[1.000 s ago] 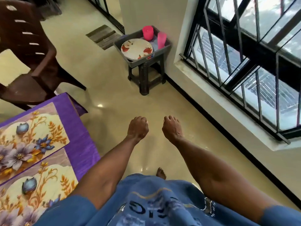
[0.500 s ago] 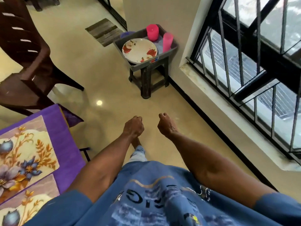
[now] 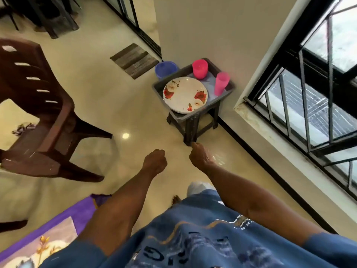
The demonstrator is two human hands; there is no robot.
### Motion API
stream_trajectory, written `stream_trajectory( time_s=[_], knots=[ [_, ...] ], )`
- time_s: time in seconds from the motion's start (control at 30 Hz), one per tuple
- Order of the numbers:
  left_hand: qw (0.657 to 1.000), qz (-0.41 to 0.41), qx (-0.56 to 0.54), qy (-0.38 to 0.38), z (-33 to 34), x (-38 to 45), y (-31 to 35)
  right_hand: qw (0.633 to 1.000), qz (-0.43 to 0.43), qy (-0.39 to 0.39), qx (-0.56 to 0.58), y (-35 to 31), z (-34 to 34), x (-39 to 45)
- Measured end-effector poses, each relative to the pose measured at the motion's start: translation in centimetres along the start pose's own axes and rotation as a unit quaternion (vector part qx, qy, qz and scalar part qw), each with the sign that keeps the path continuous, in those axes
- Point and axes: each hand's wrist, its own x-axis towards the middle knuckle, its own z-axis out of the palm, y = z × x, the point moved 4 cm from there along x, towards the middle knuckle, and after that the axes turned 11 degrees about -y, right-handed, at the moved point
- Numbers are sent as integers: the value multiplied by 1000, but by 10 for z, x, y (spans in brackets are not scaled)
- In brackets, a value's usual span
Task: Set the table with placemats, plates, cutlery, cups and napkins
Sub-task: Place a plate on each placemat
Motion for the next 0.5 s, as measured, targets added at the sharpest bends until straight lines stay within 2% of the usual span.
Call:
stream_trajectory(
  time_s=[0.13,0.33,0.5],
  knots=[
    [1000,14,0,10,-37,49,-10,1000,23,2,2,-16,-25,56],
    [999,33,-29,5,-109,173,-26,998,43,0,34,-31,-73,180],
    [998,23,-54,-37,-164,256,-28,991,89,-8,98,-36,-110,259]
  ],
)
